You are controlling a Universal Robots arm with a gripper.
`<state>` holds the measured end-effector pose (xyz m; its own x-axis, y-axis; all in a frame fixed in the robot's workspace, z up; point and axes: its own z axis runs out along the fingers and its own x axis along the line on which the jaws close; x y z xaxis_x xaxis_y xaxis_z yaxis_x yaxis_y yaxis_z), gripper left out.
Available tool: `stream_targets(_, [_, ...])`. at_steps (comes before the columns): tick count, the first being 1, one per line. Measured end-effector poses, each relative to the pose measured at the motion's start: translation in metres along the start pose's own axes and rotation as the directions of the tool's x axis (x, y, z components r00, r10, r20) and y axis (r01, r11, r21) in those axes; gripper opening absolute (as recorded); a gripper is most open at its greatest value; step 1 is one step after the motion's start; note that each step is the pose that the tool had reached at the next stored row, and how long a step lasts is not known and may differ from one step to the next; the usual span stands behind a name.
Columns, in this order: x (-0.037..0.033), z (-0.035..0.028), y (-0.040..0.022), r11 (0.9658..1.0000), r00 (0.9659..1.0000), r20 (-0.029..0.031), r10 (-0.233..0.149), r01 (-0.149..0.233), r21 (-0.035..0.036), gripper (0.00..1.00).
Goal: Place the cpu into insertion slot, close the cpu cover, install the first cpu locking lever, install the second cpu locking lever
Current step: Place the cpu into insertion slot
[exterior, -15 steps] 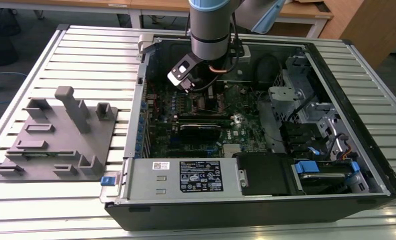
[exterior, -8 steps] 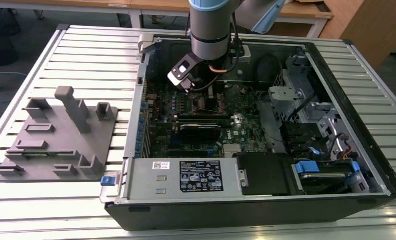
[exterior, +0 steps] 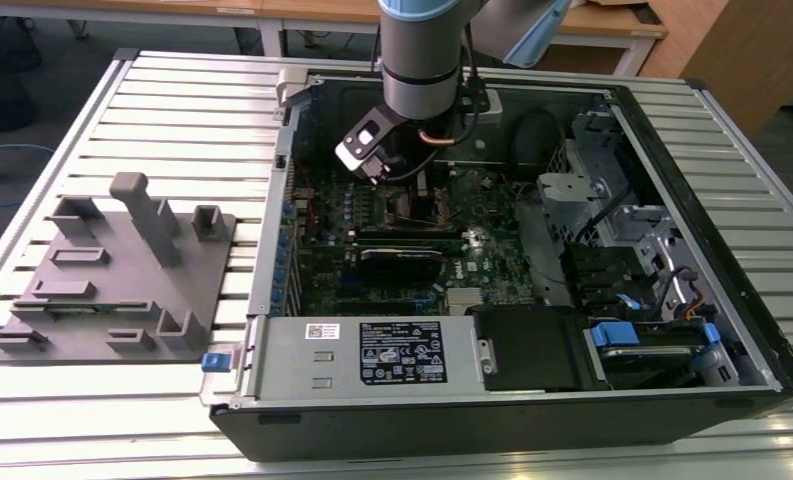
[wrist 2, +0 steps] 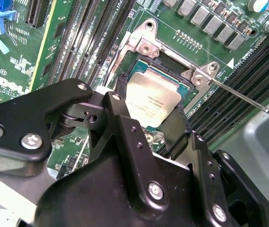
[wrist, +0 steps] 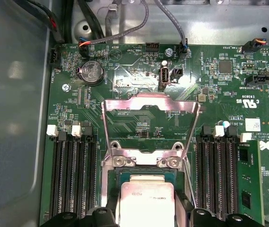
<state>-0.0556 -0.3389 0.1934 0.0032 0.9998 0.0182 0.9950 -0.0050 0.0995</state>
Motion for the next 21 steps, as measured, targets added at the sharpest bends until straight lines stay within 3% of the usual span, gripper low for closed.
stream_targets(21, [0.0010,0.0033,-0.0005,1.0000,1.0000,0.0001,0.000,0.000,0.0001,0.54])
